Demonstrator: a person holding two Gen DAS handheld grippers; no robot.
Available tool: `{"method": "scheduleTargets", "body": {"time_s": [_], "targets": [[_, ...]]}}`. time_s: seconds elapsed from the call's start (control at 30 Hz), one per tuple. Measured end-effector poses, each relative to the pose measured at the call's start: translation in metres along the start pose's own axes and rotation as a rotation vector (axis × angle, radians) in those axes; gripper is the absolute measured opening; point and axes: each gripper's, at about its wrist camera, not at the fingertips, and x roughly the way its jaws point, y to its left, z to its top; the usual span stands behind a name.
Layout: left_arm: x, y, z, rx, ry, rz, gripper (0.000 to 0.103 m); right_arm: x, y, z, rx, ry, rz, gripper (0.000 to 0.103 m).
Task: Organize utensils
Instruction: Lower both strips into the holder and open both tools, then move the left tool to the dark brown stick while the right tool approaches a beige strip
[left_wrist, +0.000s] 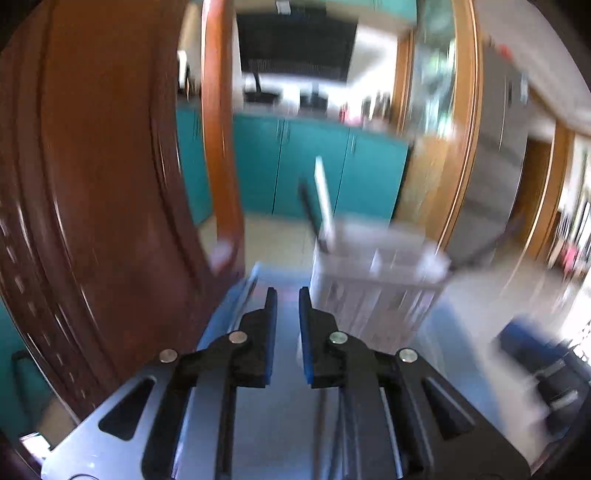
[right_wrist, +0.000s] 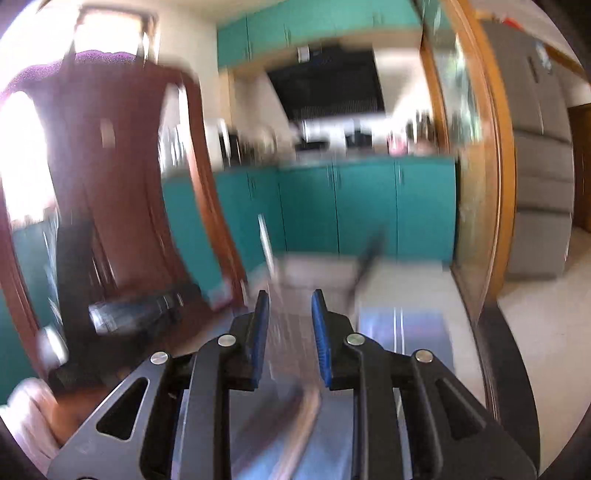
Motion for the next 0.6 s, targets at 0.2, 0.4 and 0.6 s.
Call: {"method": "scheduleTargets", "body": {"time_s": [0.2,0.4,0.6], "targets": [[0.020,0.010,-0.015,0.023,0.142,0.062,0.030,0.093,-0.017,-0.077,0.104,0.490,-0.103,0.024],[0.033,0.012,-0.024,0.050,0.233,0.060,0.033,0.113,-0.003,-0.096,0.118,0.567,-0.071,0.032],[0.033,0.013,-0.026,0.056,0.267,0.036,0.040,0.120,0.007,-0.095,0.081,0.556,-0.112,0.036]]}}
